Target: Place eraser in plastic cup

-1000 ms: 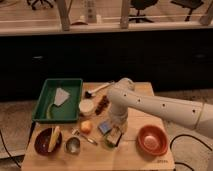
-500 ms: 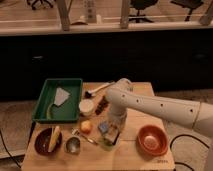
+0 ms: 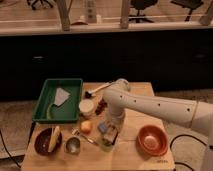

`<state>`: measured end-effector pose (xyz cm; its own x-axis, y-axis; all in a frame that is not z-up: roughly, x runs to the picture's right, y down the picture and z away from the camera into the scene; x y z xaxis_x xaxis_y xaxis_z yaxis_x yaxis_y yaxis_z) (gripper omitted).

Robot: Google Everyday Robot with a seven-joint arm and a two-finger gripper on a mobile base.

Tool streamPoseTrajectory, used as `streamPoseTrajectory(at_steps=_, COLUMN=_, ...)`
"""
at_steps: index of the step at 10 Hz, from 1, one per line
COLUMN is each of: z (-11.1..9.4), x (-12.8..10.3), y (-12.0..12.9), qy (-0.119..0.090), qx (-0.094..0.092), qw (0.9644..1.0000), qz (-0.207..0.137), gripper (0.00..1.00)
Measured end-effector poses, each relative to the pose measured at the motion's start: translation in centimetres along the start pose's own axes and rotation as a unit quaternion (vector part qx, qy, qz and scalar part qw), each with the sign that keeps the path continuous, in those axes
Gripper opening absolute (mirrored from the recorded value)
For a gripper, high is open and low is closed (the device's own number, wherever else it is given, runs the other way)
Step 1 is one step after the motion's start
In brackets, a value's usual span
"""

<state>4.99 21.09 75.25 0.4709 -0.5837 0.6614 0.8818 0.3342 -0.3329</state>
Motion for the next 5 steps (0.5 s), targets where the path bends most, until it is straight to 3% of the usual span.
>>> streamPoseTrajectory(at_steps=3, z=-0.25, x=-0.27, y=0.15, qy=0.003, qx=0.000, qw=1.0000, qz=-0.004, gripper=0.01)
streamPoseTrajectory(at_steps=5, z=-0.52, x=-0.42, y=0.17, qy=0.005, qx=0.003, qw=1.0000, qz=-0.003, gripper=0.00)
